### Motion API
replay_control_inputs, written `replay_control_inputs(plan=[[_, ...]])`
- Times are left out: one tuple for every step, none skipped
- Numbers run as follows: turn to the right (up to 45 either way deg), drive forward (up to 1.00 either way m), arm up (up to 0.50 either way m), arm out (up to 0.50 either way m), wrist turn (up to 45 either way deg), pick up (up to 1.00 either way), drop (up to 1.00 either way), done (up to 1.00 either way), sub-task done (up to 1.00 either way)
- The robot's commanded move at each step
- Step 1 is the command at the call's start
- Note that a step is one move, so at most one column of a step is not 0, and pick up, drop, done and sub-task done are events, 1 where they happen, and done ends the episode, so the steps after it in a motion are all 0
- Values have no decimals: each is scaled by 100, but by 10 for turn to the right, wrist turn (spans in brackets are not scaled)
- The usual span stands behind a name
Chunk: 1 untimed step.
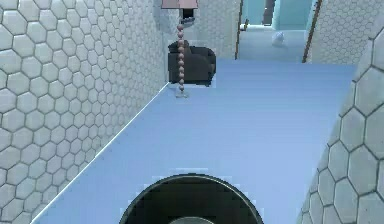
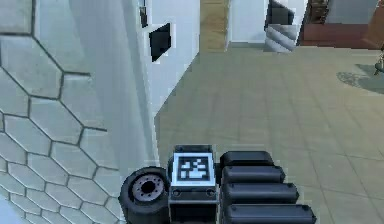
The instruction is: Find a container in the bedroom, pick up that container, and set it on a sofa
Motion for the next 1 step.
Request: replay_control_inputs(plan=[[0,100,0,0,0,0,0,0,0]])
